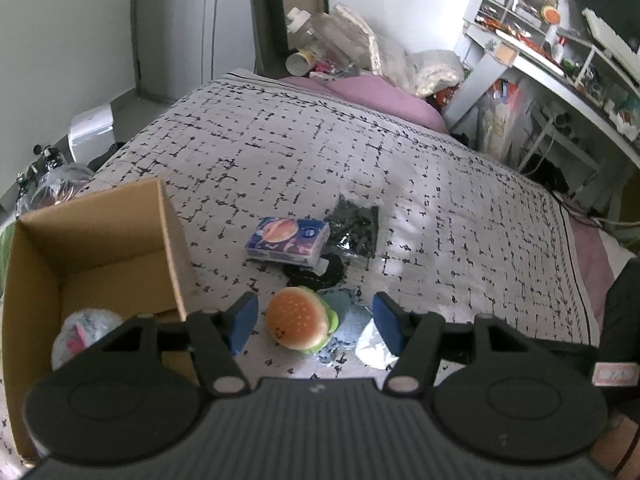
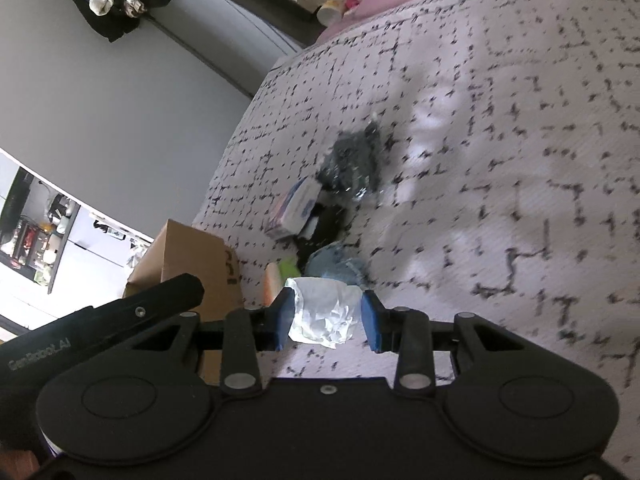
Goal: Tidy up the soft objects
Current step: 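Grasp the burger plush with the left gripper while the right gripper holds the plastic bag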
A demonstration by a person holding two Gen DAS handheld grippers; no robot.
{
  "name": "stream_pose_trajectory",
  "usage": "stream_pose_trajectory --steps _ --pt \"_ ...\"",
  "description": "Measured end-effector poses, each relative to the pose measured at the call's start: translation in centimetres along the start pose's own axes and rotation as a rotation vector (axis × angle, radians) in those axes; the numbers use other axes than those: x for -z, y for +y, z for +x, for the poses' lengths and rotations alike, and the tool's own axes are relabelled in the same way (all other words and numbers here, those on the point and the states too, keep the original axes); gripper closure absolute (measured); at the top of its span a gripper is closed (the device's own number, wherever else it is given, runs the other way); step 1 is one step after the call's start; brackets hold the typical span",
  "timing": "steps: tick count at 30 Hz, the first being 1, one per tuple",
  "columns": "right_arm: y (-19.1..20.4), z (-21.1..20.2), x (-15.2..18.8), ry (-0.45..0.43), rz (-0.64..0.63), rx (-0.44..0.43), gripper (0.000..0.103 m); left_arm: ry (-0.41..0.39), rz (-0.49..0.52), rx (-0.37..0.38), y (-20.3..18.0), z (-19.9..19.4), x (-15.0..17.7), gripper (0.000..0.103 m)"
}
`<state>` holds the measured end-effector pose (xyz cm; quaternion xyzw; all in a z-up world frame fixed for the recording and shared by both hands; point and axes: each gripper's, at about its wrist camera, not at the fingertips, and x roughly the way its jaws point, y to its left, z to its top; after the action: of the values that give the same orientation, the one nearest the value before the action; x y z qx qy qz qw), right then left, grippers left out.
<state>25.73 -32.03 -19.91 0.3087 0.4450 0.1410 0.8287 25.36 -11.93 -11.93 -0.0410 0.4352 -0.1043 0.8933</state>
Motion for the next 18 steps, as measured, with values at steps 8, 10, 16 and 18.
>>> stream_pose_trajectory --steps 8,10,16,18 --pt "-0.8 -0.9 -0.5 -0.041 -0.049 0.068 0.067 0.045 0.032 -0.026 -1.1 2.4 0.0 0.04" --pt "-0.6 -1.1 -0.6 -0.053 -0.071 0.083 0.067 0.056 0.046 -0.044 -1.6 3.1 0.0 0.04" --pt "-0.6 -1.3 -1.0 -0.062 -0.108 0.102 0.067 0.079 0.081 -0.098 -2.5 5.0 0.1 0.04" --pt "-0.8 -1.2 -1.1 -0.059 -0.111 0.1 0.067 0.082 0.083 -0.118 -2.5 5.7 0.2 0.04"
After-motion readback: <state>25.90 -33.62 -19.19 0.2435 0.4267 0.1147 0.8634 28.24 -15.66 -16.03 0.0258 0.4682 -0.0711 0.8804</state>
